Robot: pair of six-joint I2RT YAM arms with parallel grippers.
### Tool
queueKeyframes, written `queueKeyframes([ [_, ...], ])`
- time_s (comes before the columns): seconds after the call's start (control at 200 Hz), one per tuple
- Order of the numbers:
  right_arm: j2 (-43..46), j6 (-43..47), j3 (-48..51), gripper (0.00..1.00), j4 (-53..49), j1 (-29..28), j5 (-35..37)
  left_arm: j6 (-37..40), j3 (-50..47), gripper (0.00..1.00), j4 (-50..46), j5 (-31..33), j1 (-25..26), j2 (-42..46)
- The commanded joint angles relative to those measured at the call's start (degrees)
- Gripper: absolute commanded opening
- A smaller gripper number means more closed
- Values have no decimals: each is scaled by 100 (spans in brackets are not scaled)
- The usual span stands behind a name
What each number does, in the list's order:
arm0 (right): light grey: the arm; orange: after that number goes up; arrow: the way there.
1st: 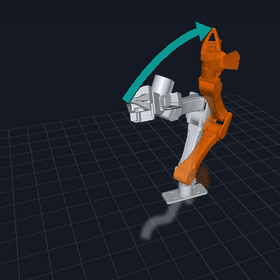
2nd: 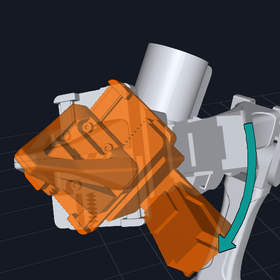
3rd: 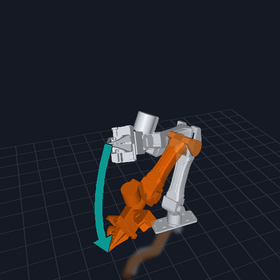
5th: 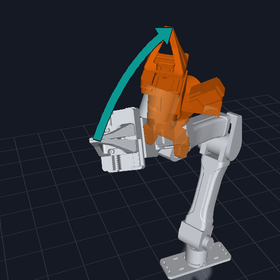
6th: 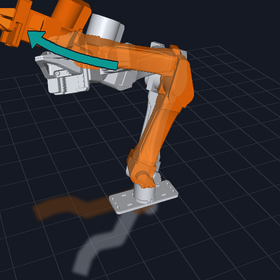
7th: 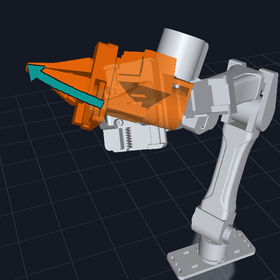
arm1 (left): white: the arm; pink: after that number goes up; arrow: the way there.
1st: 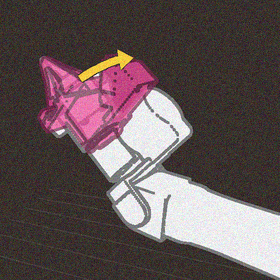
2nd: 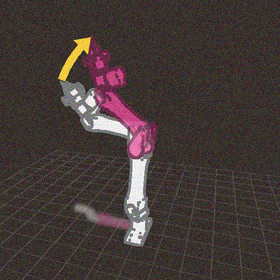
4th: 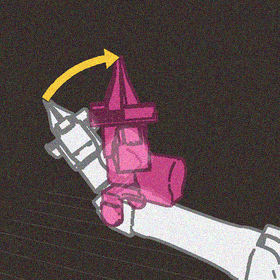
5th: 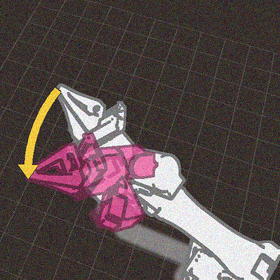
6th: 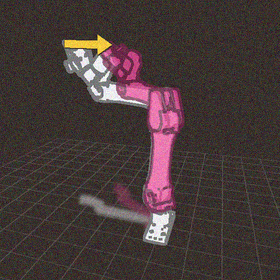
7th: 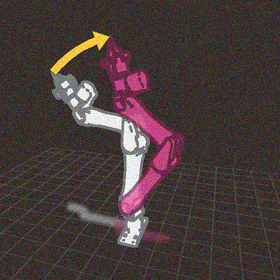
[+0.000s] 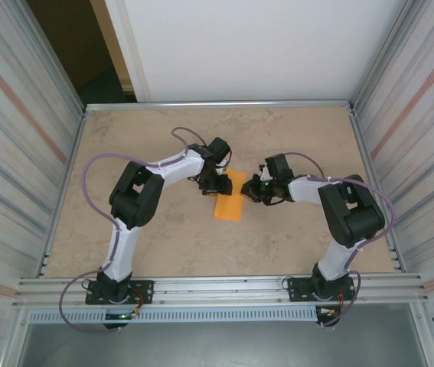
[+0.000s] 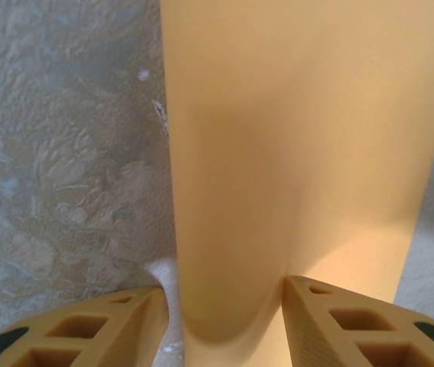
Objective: Fold a paper plane with a square sheet of paper (pick it up from the middle)
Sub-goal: Hold the square sheet of paper at the center of the table.
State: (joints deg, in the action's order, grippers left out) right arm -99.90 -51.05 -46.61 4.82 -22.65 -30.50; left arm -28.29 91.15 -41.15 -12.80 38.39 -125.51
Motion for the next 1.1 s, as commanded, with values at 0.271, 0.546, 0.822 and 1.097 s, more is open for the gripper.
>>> queueKeyframes([
  [0.271,-532,-98,-255,7,-58,-38,-349,17,-621,49,-61,156,186,-1361],
  [0.546,-780,33,-246,6,-523,57,-218,-53,-735,48,10,33,147,-1237],
  [0.822,-1230,912,-573,4,-1404,101,-8,-458,-650,49,150,-75,-174,219],
  [1.097,-1786,1910,-1472,3,-2334,117,-118,-777,-1002,52,992,-354,-639,1636],
])
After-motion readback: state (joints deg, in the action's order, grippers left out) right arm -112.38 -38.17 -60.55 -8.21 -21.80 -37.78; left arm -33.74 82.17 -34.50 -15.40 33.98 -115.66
